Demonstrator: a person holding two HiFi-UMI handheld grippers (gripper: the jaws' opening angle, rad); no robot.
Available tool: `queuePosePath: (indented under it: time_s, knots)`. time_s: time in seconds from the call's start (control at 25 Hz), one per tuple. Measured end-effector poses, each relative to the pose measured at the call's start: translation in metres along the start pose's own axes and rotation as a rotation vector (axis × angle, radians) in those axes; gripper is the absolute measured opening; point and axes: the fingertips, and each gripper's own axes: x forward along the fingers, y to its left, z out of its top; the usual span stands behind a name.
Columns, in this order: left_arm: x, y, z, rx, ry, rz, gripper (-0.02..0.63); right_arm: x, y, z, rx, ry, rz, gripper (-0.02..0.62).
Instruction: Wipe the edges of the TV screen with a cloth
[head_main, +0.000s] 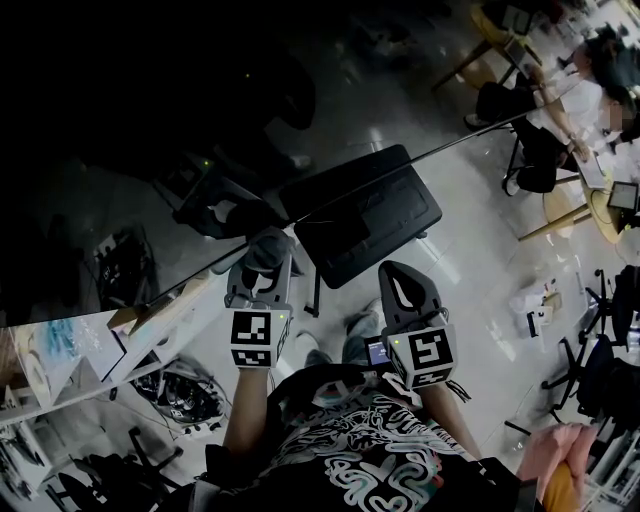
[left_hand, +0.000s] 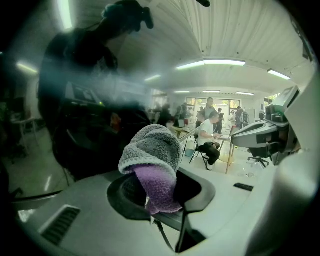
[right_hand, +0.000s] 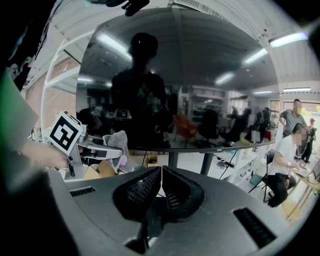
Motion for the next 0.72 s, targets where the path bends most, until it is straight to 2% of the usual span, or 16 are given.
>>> queuePosePath:
  time_s: [0.72]
  knots:
    - [0.021,-0.018,0.009,-0.009,-0.005,-0.055,0.120,0.007,-0.012,-0.001,0.027,0.002,-0.001,0.029]
